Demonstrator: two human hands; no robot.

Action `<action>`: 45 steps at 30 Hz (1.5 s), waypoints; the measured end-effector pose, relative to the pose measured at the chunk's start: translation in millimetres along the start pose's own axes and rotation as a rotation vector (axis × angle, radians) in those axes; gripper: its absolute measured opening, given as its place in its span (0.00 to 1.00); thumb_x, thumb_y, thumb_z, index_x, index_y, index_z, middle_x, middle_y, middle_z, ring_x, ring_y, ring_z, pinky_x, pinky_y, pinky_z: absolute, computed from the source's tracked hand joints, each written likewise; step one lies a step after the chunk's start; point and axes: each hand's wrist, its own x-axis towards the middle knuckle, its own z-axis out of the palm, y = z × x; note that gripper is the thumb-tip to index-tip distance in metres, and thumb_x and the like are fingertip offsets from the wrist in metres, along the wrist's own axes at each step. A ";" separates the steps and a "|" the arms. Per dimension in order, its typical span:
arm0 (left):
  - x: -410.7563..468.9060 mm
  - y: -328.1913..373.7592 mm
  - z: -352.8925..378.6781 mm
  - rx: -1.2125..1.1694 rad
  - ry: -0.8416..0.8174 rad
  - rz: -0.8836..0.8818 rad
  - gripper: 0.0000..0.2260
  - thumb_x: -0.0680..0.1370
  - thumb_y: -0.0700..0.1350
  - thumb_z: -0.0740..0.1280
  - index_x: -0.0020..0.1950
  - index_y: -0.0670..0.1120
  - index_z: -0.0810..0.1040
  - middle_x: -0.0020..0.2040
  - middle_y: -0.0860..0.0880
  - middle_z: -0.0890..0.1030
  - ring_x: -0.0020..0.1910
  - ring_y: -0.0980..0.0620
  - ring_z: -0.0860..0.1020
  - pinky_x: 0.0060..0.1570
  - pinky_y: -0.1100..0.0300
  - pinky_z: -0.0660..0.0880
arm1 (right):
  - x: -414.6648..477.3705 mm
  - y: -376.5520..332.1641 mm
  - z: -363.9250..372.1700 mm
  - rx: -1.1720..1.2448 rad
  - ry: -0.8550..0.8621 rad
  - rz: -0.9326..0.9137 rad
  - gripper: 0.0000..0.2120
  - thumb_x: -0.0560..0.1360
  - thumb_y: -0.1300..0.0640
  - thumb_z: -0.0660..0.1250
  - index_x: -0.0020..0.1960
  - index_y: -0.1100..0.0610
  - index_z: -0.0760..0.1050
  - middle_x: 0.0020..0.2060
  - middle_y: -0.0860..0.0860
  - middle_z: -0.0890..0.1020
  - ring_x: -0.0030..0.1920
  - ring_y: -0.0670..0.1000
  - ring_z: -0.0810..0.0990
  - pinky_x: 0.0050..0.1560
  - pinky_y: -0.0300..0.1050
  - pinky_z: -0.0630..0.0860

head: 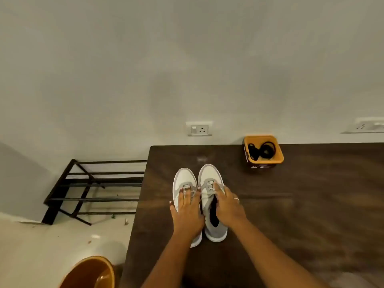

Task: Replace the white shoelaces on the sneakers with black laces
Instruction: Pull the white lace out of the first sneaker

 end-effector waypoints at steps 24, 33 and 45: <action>-6.5 -30.0 105.9 0.276 0.143 0.078 0.26 0.76 0.48 0.64 0.73 0.54 0.62 0.78 0.53 0.45 0.76 0.39 0.41 0.68 0.35 0.59 | 15.1 45.9 93.4 0.171 0.104 -0.022 0.39 0.76 0.62 0.60 0.75 0.34 0.45 0.72 0.58 0.61 0.64 0.62 0.71 0.60 0.51 0.73; -93.6 -43.4 132.8 0.484 0.271 0.173 0.19 0.81 0.47 0.58 0.72 0.54 0.66 0.78 0.52 0.53 0.77 0.44 0.49 0.70 0.39 0.54 | -70.1 68.1 120.5 0.287 0.232 0.022 0.37 0.75 0.64 0.57 0.76 0.37 0.50 0.68 0.59 0.69 0.63 0.62 0.73 0.62 0.51 0.72; -116.9 -13.5 157.9 -0.047 0.356 0.172 0.15 0.80 0.43 0.56 0.65 0.45 0.72 0.66 0.45 0.73 0.66 0.46 0.70 0.66 0.53 0.64 | -116.9 80.3 142.4 0.139 0.183 -0.085 0.24 0.81 0.43 0.50 0.63 0.54 0.76 0.75 0.55 0.58 0.68 0.64 0.67 0.68 0.54 0.66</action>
